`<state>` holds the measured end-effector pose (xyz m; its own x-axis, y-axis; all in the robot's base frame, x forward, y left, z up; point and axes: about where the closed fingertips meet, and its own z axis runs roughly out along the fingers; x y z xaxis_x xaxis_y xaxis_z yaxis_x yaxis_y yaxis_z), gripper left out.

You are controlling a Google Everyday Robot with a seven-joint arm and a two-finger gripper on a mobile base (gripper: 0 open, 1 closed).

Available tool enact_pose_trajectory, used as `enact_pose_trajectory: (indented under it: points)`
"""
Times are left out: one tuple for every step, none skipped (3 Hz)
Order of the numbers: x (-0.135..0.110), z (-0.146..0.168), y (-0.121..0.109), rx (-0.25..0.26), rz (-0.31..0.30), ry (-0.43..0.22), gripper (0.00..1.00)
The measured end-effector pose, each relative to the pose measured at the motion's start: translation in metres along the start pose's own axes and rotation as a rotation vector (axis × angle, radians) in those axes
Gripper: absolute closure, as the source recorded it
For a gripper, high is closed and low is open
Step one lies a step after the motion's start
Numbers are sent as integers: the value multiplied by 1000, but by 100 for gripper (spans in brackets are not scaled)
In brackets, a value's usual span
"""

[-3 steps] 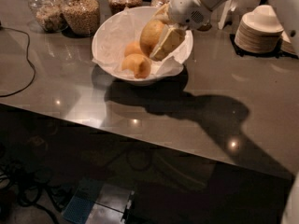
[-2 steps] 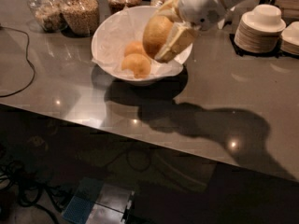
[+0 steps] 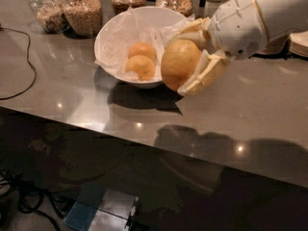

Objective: Pick orange from white bowl

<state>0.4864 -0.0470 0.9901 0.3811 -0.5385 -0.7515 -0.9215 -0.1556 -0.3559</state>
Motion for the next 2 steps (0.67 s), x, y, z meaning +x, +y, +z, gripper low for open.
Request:
enact_pose_trajectory:
  points:
    - [0, -4, 28, -26, -18, -74, 100]
    - [0, -5, 29, -22, -21, -76, 100]
